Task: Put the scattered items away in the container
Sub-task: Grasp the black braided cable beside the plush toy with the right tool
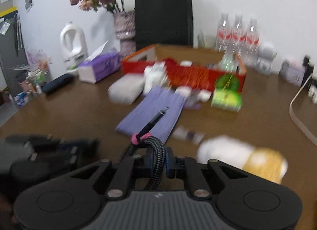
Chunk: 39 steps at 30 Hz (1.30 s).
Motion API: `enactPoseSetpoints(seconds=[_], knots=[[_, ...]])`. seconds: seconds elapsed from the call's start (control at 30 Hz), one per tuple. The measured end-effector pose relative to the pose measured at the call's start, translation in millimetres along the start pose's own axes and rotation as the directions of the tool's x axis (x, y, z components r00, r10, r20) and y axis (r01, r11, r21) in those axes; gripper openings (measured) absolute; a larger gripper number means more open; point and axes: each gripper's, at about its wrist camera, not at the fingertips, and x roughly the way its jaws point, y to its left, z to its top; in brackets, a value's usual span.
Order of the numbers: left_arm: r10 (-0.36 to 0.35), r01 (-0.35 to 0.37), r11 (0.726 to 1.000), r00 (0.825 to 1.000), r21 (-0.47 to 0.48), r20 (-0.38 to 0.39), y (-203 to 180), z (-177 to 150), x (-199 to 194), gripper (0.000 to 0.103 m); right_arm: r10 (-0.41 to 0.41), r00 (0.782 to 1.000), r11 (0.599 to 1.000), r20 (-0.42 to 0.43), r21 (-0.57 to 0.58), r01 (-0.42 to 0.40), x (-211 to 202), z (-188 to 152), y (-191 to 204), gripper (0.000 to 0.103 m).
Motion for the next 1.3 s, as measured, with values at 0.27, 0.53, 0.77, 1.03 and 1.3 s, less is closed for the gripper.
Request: enactPoseSetpoints(seconds=[0.27, 0.53, 0.77, 1.03, 1.3], knots=[[-0.009, 0.008, 0.999, 0.999, 0.033, 0.041, -7.4, 0.9, -6.3, 0.012, -0.103, 0.989, 0.995, 0.109, 0.017, 0.102, -34.7, 0.7, -5.9, 0.048], [-0.022, 0.018, 0.993, 0.999, 0.116, 0.035, -19.4, -2.5, -0.3, 0.015, 0.036, 0.999, 0.999, -0.032, 0.038, -0.035, 16.0, -0.9, 14.1, 0.052], [-0.03, 0.032, 0.999, 0.998, 0.025, -0.055, 9.3, 0.3, -1.8, 0.031, 0.098, 0.995, 0.993, -0.028, -0.06, -0.099, 42.6, 8.5, 26.6, 0.017], [-0.041, 0.044, 0.998, 0.997, 0.039, -0.072, 2.0, 10.7, 12.9, 0.039, 0.057, 0.994, 0.983, -0.096, -0.171, -0.073, 3.7, -2.7, 19.4, 0.037], [-0.052, 0.054, 0.997, 0.998, 0.047, -0.038, 0.2, 8.4, 12.2, 0.013, 0.079, 0.995, 0.993, -0.055, 0.097, -0.074, 28.9, 10.3, 16.7, 0.059]])
